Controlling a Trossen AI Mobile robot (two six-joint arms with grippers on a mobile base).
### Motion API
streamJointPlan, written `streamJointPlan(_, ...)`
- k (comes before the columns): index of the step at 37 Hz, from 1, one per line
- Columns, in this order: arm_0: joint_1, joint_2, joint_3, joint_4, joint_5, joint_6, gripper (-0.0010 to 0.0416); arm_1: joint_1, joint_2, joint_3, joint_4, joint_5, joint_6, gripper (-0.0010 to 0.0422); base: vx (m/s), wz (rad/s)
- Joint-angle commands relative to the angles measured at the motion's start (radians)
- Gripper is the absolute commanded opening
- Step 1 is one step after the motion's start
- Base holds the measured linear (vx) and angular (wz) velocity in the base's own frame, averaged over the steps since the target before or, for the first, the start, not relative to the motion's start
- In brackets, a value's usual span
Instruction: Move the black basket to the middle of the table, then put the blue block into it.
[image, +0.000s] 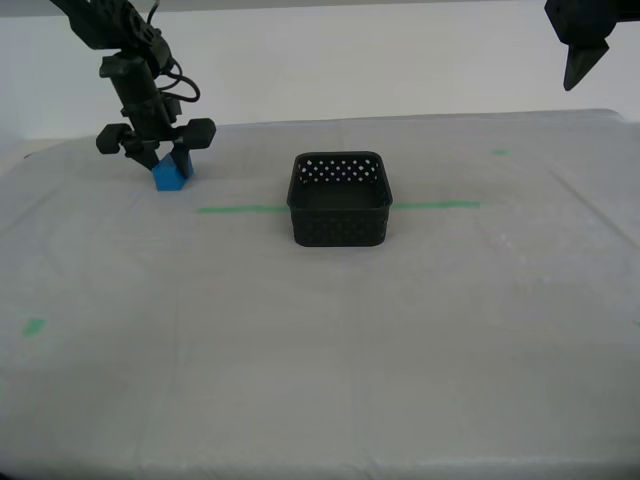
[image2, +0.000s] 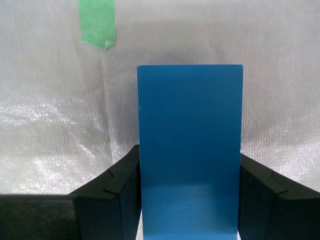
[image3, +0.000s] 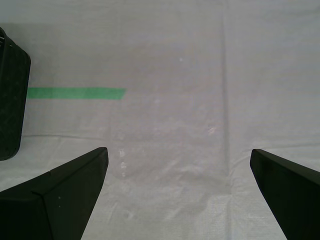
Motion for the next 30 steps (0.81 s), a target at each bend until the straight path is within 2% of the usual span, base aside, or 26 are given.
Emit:
streamJointPlan(1,0.0,0.0,0.001,0.001,0.003,0.0,0.0398,-0.003,-0.001,0.024,-0.036,-0.002,0.009,-0.0002,0.0,0.0)
streamJointPlan(15,0.0,0.0,0.001,0.002,0.003,0.0,0.0399,-0.03,-0.023,0.158,-0.171,-0.024,0.029,-0.0002,0.0,0.0)
streamJointPlan(30,0.0,0.0,0.001,0.002,0.003,0.0,0.0398,-0.121,-0.084,0.164,-0.206,-0.026,0.033,-0.0002,0.0,0.0)
